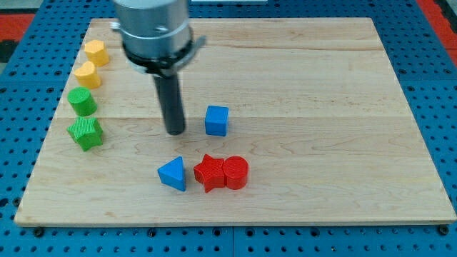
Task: Nudge blue triangle a bit right
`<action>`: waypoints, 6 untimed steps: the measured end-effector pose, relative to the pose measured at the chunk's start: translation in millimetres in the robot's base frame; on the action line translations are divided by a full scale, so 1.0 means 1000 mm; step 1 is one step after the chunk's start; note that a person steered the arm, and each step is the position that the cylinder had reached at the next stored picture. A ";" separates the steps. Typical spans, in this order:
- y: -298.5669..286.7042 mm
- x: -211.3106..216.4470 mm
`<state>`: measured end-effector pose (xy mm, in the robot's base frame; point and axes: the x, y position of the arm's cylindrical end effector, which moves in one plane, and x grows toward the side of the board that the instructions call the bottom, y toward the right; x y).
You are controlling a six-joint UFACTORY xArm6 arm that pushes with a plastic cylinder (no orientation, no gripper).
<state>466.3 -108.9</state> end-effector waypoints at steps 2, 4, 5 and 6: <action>-0.026 0.108; 0.010 0.103; 0.011 0.090; 0.016 0.083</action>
